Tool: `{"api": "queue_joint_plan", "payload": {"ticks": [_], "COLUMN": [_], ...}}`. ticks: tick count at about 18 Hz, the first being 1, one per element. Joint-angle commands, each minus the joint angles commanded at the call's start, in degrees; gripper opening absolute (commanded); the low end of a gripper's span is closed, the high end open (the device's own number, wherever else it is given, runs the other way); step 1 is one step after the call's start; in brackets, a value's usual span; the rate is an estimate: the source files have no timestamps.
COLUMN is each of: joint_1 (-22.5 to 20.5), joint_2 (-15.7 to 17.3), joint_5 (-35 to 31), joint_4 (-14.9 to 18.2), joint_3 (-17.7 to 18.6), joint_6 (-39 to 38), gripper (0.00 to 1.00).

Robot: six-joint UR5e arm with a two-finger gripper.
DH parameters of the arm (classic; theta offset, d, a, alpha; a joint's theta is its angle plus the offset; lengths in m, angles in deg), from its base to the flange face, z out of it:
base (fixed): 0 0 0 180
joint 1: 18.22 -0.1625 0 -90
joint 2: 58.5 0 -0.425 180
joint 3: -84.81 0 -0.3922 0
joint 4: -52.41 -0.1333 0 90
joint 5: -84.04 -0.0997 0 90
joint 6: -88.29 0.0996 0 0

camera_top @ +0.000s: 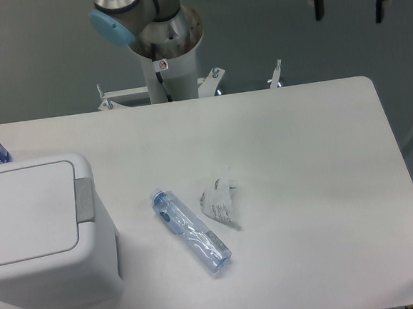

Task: Open the trash can
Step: 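Lower the gripper from above toward the white trash can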

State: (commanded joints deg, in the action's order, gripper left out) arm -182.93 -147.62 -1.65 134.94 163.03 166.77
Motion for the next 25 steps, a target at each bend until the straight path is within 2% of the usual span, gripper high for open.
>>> {"api": "queue_joint_plan", "payload": {"ticks": [4, 7, 9, 13, 15, 22, 25], "joint_1": [0.2, 2.8, 5.2, 11.7, 14.1, 23.2, 25.7], "joint_2": [-0.2, -1.5, -2.7, -4.9, -5.7, -7.6, -8.3], "joint_5": [0.2, 0.0, 0.0, 0.0, 0.0, 1.7, 3.2], "joint_4": [-0.4, -0.9, -4.4, -11.3, -13.8, -14.1, -14.0], "joint_3": [0.2, -0.1, -0.1, 0.4, 0.6, 0.7, 1.1], "joint_6": [-1.0, -7.1, -15.5, -37.3, -44.8, -61.2, -62.8], "gripper": [1.00, 1.00, 1.00, 1.00, 1.00, 1.00, 1.00]}}
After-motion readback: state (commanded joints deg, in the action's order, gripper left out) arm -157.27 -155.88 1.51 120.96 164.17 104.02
